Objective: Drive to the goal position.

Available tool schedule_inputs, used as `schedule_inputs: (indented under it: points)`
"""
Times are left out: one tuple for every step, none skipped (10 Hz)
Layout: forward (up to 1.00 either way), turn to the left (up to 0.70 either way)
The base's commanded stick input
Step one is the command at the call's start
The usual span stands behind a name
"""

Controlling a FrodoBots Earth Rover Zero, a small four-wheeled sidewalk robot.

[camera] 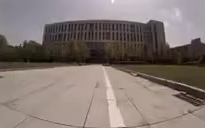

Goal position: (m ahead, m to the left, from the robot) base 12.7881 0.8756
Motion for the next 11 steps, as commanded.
schedule_inputs:
  points:
    - [1.00, 0.00]
    - [1.00, 0.00]
    - [1.00, 0.00]
    - [1.00, 0.00]
    - [1.00, 0.00]
    - [1.00, 0.00]
    - [1.00, 0.00]
    - [1.00, 0.00]
    - [1.00, 0.00]
    - [1.00, 0.00]
    - [1.00, 0.00]
